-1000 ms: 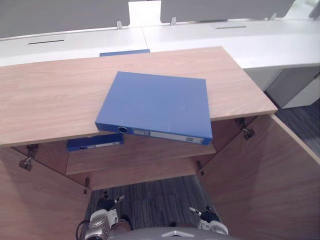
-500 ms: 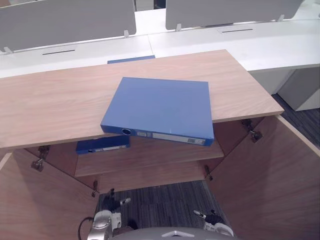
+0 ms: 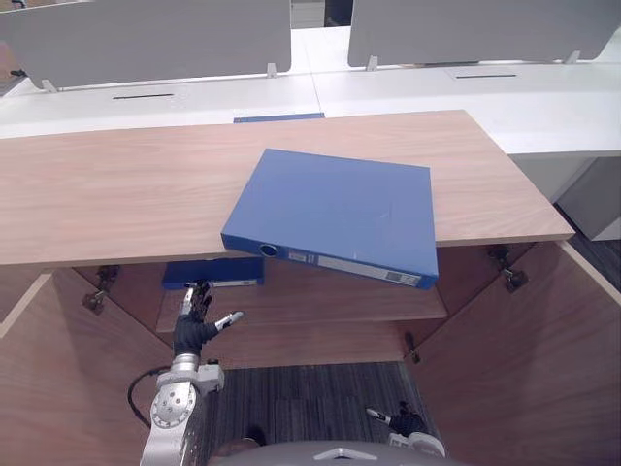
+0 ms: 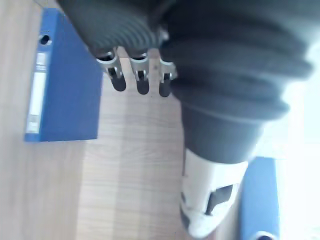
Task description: Walk over to the cabinet, pick up the folder, carry it to the office cabinet, place the folder inside the office cabinet, then close the office cabinet door
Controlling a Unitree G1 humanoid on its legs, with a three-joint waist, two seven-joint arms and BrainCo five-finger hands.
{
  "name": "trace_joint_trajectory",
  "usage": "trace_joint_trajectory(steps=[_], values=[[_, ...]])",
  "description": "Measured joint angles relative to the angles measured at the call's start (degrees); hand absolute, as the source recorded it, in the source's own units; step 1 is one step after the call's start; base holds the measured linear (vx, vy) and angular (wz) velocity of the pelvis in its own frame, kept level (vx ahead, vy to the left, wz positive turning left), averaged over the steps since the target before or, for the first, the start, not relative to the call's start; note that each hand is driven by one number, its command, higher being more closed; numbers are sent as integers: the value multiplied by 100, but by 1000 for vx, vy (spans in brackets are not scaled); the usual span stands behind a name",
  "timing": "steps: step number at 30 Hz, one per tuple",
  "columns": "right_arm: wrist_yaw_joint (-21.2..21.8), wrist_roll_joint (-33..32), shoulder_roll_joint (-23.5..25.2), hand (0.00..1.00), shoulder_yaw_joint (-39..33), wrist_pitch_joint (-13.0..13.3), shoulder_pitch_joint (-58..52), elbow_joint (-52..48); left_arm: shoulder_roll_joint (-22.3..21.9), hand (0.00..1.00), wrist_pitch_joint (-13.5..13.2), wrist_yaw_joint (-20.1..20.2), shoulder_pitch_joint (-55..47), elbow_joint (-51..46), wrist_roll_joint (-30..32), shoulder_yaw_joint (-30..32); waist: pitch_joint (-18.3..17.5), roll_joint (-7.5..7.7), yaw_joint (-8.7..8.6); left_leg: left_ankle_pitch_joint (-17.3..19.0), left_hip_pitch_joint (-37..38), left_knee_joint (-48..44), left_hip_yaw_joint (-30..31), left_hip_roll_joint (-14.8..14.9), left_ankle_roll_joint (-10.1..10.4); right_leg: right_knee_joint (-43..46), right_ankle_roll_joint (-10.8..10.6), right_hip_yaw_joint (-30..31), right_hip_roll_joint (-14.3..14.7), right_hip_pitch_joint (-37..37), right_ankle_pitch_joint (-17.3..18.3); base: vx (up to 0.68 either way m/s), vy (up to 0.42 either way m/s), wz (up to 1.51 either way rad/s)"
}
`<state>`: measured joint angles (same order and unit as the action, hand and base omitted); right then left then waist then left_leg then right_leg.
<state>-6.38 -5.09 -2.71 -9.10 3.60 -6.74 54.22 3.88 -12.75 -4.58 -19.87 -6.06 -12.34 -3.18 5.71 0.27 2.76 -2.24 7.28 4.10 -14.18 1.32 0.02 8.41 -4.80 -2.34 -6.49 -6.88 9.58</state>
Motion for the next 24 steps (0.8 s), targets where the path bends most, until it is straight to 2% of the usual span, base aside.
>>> trace_joint_trajectory(steps=[13, 20, 24], values=[[-14, 103, -52, 0, 227, 6, 11, 80, -172, 0, -335, -9, -427, -1227, -216, -150, -83, 1, 79, 3, -14, -104, 183, 18, 32, 99, 0, -29, 17, -116, 65, -53, -19, 7], [-29, 107, -134, 0, 448, 32, 70, 284, -158, 0, -415, -28, -458, -1845, -205, -198, -174, -10, 71, -73, -3, -111, 324, 22, 3, 93, 3, -135, 42, -204, 63, -30, -22, 9], [-27, 108, -156, 0, 474, 59, 96, 327, -10, 0, -549, -258, -382, -2068, 128, -202, -189, -44, 47, -80, 90, -107, 324, 29, 8, 85, 10, -128, 53, -255, 58, 0, 0, 0]])
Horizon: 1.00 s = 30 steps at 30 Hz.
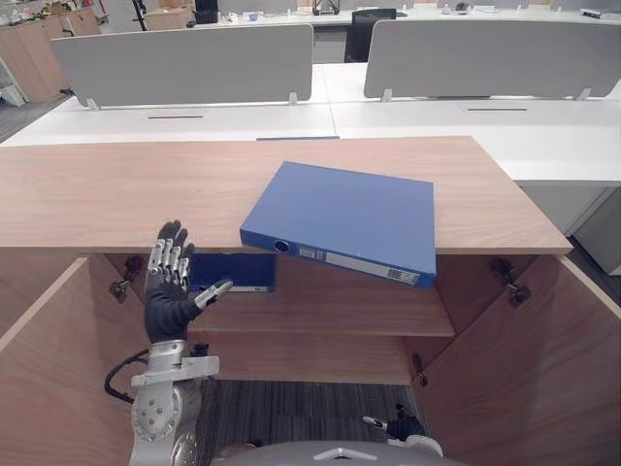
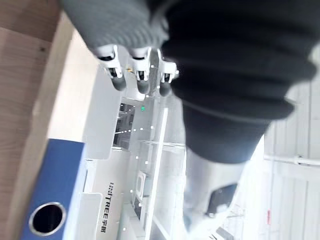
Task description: Walk over to the cabinet, pick up the folder, carry it to the office cabinet, place the folder inside the office cabinet, then close the office cabinet door
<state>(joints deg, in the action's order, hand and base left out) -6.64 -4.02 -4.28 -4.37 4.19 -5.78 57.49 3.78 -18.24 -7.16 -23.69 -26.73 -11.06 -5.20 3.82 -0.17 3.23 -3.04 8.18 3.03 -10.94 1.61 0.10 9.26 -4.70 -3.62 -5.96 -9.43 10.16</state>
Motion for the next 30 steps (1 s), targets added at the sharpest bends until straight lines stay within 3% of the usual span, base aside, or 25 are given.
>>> trace_joint_trajectory(steps=[5, 11, 16, 23, 30], values=[[15, 26, -130, 0, 376, 69, 82, 108, 512, 0, 3, -486, 423, 1, 1289, -407, -31, -53, -60, -10, 62, 32, -14, 6, 16, -35, 11, 39, 14, -46, -10, -17, -4, -1], [16, 190, -244, 0, 617, 147, 173, 195, 1047, 0, 9, -638, 1393, 47, 3034, -1280, -94, -142, -243, -42, 117, 141, -175, 12, 15, -92, 7, 216, 33, 5, -65, -13, 2, -13], [16, 191, -297, 0, 645, 187, 189, 201, 1220, 0, 71, -798, 2073, 224, 4175, -1640, -128, -200, -332, -38, 154, 144, -278, 14, 14, -121, 11, 317, 39, 15, -89, 11, 1, -11], [17, 184, -303, 0, 646, 190, 261, 199, 1365, 0, 276, -1005, 2688, 884, 5330, -2204, -146, -222, -425, -31, 132, 176, -333, 5, 16, -114, 14, 422, 47, 113, -101, -17, -7, -8], [18, 164, -301, 0, 642, 176, 318, 209, 1487, 0, 597, -1120, 2874, 1500, 6023, -2245, -138, -192, -431, -29, 114, 186, -321, -6, 12, -242, 79, 430, 44, 97, -131, 0, 0, 0]])
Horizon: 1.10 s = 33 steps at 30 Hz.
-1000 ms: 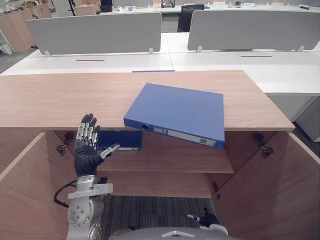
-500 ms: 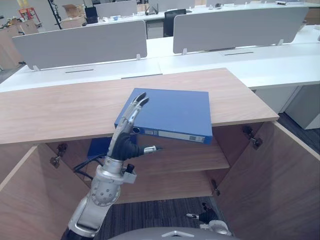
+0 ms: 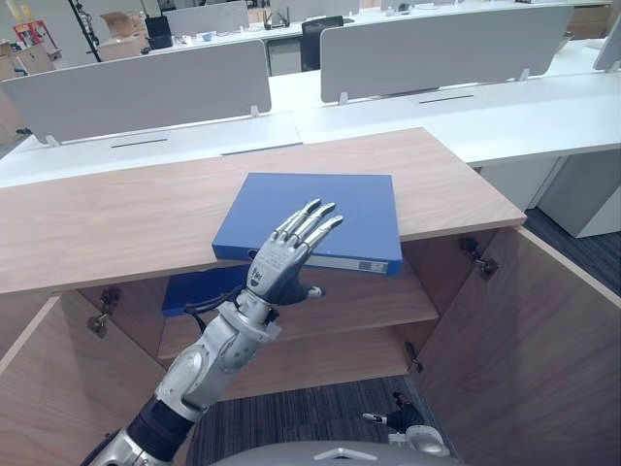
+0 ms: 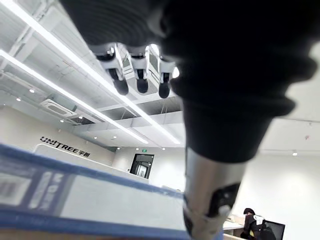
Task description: Walk over to the cabinet, pick up the folder, carry it to the office cabinet, place the folder inside the office cabinet, then close the office cabinet door
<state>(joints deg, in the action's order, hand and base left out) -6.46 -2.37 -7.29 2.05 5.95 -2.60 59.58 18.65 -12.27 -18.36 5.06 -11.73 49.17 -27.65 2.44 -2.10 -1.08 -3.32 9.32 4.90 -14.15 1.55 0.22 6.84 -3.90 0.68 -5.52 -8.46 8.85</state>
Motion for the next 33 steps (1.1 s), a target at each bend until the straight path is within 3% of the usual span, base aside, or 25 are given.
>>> trace_joint_trajectory(steps=[9, 24, 25, 33], values=[[0, -10, 9, 0, -57, -23, -11, 5, -80, 0, 340, -171, 116, 405, 399, 53, -13, 186, -36, 9, -21, 2, 22, -2, -2, -190, 1, 19, -2, -49, -93, 0, -3, -2], [5, -261, 14, 0, -188, -118, -1, 8, -279, 0, 537, -239, 988, 1303, 977, -251, -15, 236, -191, 33, -42, 5, -16, -7, -14, -269, -10, 68, -7, -39, -144, -2, -2, 0], [6, -278, 16, 0, -223, -118, -1, 8, -291, 100, 552, -238, 1022, 1310, 1001, -259, -15, 236, -222, 38, -42, 5, -24, -6, -16, -275, -11, 77, -6, -37, -146, 1, -14, -4], [6, -299, 1, 0, -334, -125, -15, 51, -292, 100, 608, -133, 1453, 1739, 1191, -394, -15, 235, -295, 85, -39, 2, -152, -2, -17, -394, -60, 206, 3, -15, -260, 4, -15, -10]])
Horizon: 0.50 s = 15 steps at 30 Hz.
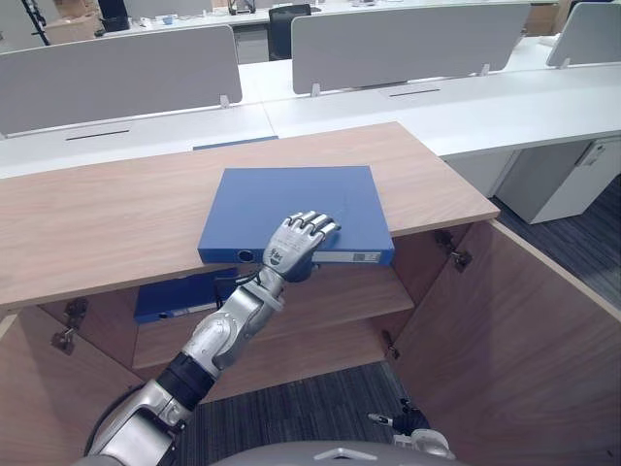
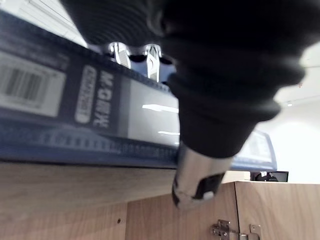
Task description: Walk over to the cabinet, pick up the folder, carry it to the office cabinet, place the folder inside the office cabinet, then close the office cabinet door
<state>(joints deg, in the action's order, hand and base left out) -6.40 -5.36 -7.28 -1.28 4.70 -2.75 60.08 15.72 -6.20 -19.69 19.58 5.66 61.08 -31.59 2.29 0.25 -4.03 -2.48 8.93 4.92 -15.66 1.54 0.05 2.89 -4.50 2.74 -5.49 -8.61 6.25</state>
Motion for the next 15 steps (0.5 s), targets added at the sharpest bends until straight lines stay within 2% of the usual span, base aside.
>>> trace_joint_trajectory(steps=[15], values=[[-2, -156, 6, 0, -188, -3, -84, -17, -3, 100, 34, -124, 224, -76, 27, 390, -5, -8, -72, 26, 23, 2, -29, 2, 16, -64, 37, 32, -3, -28, -26, -11, -8, -1]])
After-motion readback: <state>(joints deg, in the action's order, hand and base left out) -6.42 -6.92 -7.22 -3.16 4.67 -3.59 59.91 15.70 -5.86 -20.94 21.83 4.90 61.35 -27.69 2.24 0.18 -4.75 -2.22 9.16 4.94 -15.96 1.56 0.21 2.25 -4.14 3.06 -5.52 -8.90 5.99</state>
